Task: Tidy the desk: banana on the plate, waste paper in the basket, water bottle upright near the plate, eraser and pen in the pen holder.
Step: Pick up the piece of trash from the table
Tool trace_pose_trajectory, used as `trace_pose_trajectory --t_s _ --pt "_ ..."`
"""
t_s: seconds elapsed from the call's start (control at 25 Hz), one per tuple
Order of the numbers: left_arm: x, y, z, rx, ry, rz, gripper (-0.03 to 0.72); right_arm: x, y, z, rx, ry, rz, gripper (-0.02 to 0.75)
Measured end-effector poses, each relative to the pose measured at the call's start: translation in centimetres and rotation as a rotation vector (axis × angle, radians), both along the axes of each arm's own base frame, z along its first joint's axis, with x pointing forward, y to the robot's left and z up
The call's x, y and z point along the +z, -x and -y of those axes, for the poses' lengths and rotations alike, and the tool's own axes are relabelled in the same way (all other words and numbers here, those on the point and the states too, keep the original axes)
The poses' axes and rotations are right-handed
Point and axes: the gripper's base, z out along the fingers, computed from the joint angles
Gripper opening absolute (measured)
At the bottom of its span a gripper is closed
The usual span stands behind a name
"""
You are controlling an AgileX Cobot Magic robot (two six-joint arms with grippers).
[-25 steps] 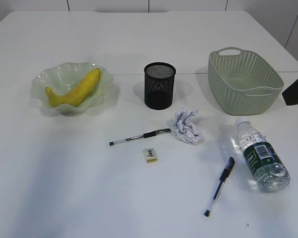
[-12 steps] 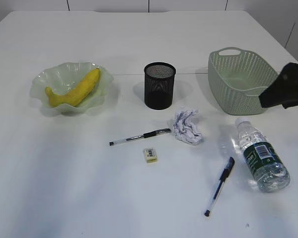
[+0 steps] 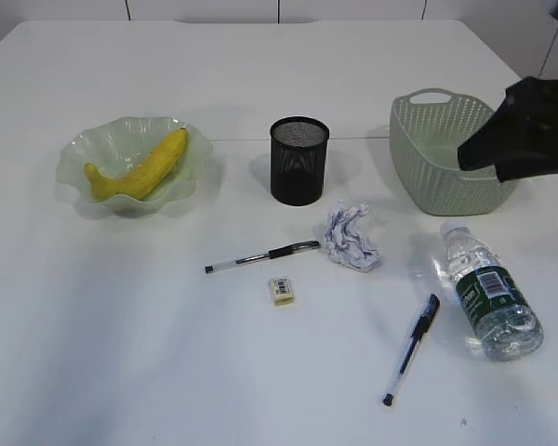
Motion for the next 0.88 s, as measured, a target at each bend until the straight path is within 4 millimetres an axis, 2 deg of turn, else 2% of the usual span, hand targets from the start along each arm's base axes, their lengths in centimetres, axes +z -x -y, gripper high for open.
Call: trace_pose_trajectory --t_s 0.12,0.32,0.56,0.88 --pt "-0.2 0.0 -0.1 0.006 -0.005 -0.013 0.375 0.7 -1.6 -0.8 0.031 0.002 0.023 0.431" --pt "-0.2 0.0 -0.2 0.015 -0.017 -0.025 0.372 2.1 -4.5 -4.0 0.145 0.071 0.078 0.43" --pt "-0.2 0.1 -0.4 0.027 -0.048 -0.03 0.363 0.2 -7.2 -6.1 0.194 0.245 -0.031 0.43" --pt "-0.2 0.1 -0.4 0.03 -0.053 -0.032 0.358 -3.9 -9.1 -6.4 0.197 0.282 -0.151 0.431"
